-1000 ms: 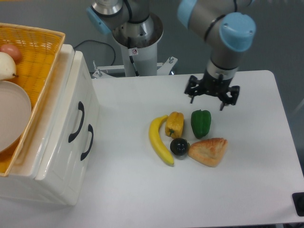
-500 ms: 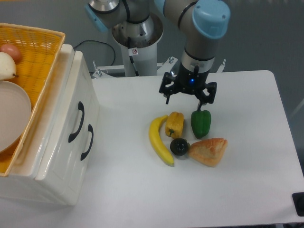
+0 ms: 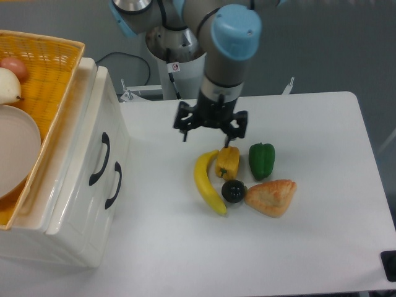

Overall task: Slide the top white drawer open
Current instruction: 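Move the gripper across the table toward the upper drawer's black handle, then lower the gripper onto the upper drawer handle and close on it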

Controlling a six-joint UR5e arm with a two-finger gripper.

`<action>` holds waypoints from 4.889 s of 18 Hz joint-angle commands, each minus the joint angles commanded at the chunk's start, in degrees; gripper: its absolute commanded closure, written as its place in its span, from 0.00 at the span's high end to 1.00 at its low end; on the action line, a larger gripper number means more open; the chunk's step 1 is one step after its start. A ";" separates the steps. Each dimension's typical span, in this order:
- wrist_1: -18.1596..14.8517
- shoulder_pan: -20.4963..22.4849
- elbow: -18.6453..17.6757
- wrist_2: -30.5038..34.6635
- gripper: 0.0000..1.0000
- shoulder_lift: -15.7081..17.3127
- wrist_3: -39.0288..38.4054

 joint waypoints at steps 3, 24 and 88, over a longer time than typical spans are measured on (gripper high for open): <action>-0.44 -1.59 -0.35 -5.97 1.00 -0.35 -3.87; -0.53 -4.49 0.00 -10.83 1.00 -2.90 -8.01; -0.09 -7.83 -1.41 -11.18 0.47 -4.75 -7.40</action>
